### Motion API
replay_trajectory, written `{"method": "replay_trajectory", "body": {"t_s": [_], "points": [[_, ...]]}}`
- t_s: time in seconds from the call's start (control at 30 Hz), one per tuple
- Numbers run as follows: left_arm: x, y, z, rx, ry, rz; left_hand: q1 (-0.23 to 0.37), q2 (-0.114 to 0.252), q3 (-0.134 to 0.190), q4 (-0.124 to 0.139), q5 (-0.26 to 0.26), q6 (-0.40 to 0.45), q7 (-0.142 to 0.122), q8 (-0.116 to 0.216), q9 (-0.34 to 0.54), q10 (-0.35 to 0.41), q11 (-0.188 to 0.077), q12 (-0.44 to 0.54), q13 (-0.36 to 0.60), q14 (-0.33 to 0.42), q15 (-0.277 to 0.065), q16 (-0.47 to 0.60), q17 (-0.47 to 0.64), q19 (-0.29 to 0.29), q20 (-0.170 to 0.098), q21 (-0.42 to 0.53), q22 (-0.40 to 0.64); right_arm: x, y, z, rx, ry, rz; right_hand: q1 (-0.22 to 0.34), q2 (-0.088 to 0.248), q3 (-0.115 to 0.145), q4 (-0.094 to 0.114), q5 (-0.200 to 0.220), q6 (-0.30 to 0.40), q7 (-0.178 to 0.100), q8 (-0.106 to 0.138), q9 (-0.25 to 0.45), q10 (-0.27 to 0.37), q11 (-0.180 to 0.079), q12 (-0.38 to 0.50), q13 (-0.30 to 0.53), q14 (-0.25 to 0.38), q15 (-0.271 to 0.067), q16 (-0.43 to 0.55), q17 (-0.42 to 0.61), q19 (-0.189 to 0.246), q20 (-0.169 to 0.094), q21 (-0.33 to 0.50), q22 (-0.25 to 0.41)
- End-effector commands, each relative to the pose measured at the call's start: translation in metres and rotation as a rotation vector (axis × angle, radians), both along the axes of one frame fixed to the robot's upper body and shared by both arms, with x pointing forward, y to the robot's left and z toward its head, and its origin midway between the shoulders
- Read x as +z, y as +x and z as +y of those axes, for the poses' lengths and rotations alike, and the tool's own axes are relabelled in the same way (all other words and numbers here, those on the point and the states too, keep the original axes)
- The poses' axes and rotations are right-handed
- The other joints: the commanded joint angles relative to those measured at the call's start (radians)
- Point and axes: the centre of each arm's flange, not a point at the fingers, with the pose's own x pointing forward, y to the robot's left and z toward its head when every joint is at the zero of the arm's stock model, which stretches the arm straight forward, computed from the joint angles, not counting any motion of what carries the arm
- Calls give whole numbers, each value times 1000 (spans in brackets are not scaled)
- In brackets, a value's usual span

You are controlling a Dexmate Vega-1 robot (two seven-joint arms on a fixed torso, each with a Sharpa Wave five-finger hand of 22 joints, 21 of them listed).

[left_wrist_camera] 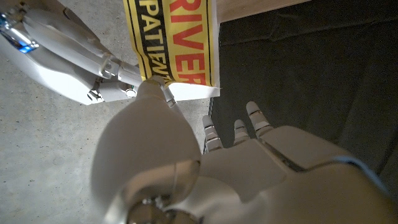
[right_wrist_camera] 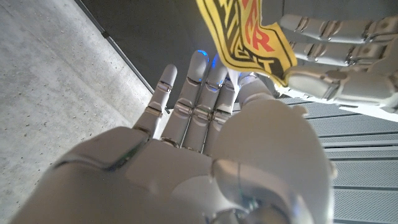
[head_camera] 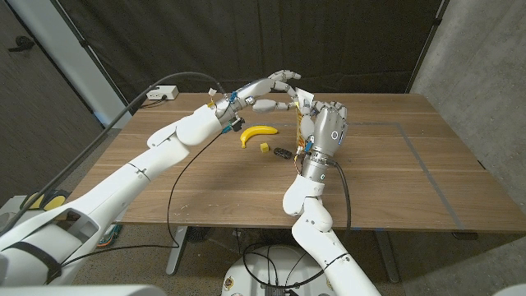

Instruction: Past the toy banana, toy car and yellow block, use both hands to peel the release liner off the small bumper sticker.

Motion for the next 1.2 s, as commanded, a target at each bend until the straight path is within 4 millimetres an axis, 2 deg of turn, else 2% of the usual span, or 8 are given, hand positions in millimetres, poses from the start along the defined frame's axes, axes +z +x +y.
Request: {"method": "replay_trajectory", "body": {"t_s": [0.03,0.3,0.57,1.2], "points": [[-8,-1,4,77,0,1,1,27,0,12,4,40,-5,16,52,9,0,11,4,-19,-12,6,2,-72,0,8,4,-12,3,-1,-10,23,-14,6,-8,13,1,1,11,7,10,12,2,2,14,17,4,-75,8,13,-2,0,11,3],[-18,2,4,119,-5,40,6,45,14,30,-6,-5,-4,29,95,39,-9,31,16,-4,-30,12,4,-59,0,8,5,-14,4,-3,3,25,-22,4,-12,24,3,3,8,6,15,24,-1,2,25,38,6,-75,8,30,-3,1,20,4],[-32,11,7,134,-24,121,12,53,33,47,-15,-37,7,49,138,42,-1,42,29,-3,-28,12,6,-51,0,8,5,-17,4,-4,15,33,-21,2,-16,37,5,4,7,5,20,35,-5,2,35,58,8,-79,9,47,-4,2,29,5],[-52,-1,22,308,-11,129,27,46,58,58,-30,-58,6,84,195,41,-3,53,45,1,-25,13,9,-45,0,5,5,-12,4,-19,-17,71,-23,-5,-24,65,9,4,5,10,31,58,4,3,35,58,13,-76,9,76,-9,1,48,5]]}}
